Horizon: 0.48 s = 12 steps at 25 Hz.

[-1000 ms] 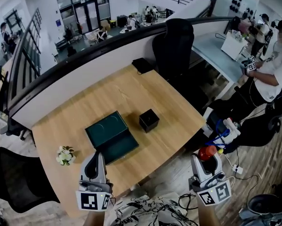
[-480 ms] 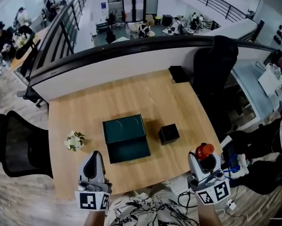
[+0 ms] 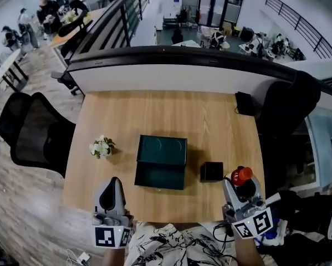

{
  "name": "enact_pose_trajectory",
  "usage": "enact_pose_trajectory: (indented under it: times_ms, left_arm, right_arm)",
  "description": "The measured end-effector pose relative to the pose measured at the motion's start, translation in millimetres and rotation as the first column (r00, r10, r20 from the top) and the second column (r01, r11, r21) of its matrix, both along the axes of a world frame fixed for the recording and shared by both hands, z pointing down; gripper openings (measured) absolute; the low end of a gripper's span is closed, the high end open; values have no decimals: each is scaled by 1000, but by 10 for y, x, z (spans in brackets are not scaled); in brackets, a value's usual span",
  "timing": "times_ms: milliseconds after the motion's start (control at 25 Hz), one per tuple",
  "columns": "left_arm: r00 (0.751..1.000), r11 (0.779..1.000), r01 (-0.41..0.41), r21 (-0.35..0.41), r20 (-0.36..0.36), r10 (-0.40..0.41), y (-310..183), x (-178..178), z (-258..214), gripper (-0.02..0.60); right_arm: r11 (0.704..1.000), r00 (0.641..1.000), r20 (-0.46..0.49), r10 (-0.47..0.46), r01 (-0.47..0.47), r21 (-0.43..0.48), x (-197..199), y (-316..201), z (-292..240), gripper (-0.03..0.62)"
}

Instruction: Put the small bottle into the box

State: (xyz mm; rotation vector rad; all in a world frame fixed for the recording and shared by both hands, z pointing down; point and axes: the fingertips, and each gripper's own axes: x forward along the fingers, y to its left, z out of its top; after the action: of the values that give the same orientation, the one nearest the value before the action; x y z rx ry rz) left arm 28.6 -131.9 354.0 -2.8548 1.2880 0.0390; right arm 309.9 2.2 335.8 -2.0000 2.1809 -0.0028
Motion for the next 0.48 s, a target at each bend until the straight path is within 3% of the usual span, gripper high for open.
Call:
enact_pose_trajectory:
  times_ms: [240, 480]
  left_arm:
    - [982, 982, 189, -26, 4, -189, 244, -196, 72, 0]
    - [961, 960, 278, -42, 20, -277, 404, -325, 138, 0]
  right_arm:
    - [983, 983, 16, -183, 183, -25, -13, -320, 119, 235]
    - [960, 960, 31, -277, 278, -42, -145, -546, 237, 235]
